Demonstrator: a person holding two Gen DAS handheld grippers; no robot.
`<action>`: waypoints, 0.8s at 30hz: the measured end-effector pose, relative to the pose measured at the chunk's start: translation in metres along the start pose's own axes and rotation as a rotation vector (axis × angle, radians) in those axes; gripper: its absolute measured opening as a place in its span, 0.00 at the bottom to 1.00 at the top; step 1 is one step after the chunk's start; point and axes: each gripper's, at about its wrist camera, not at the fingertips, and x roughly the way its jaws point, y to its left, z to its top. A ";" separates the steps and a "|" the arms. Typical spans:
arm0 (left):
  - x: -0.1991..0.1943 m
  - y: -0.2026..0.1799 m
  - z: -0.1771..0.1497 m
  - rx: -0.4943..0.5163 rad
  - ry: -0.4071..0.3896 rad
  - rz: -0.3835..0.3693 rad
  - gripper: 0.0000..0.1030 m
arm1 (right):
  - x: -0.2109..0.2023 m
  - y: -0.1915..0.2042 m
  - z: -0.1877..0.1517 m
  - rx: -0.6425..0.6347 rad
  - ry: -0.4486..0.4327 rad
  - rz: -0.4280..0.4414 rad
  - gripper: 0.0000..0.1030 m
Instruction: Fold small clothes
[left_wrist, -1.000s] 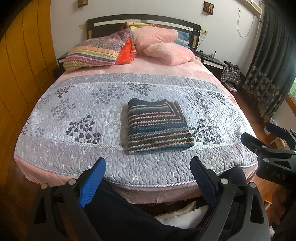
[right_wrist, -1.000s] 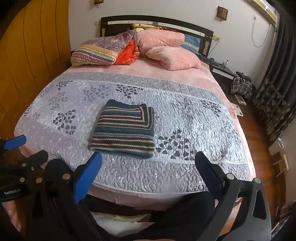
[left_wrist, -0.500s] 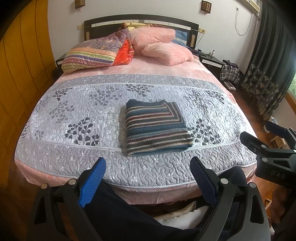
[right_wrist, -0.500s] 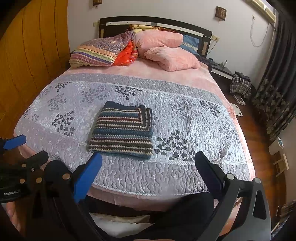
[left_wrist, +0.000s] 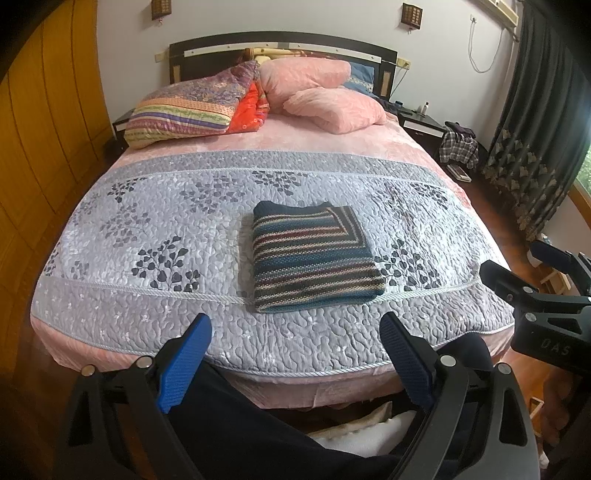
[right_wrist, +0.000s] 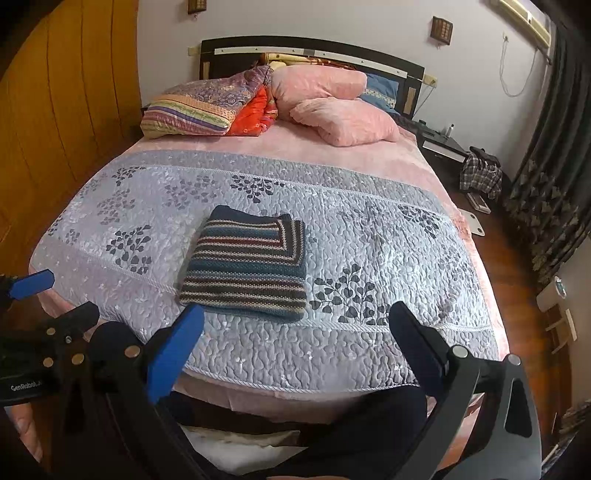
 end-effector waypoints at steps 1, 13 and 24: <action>0.000 0.000 0.000 0.000 0.000 0.000 0.90 | 0.000 0.000 0.000 0.000 0.000 0.001 0.97; 0.001 0.001 0.000 -0.002 0.001 0.001 0.90 | -0.001 0.001 0.000 0.000 0.002 0.004 0.97; -0.003 0.001 -0.004 -0.008 0.001 0.004 0.90 | -0.005 0.003 -0.001 0.006 0.003 0.016 0.97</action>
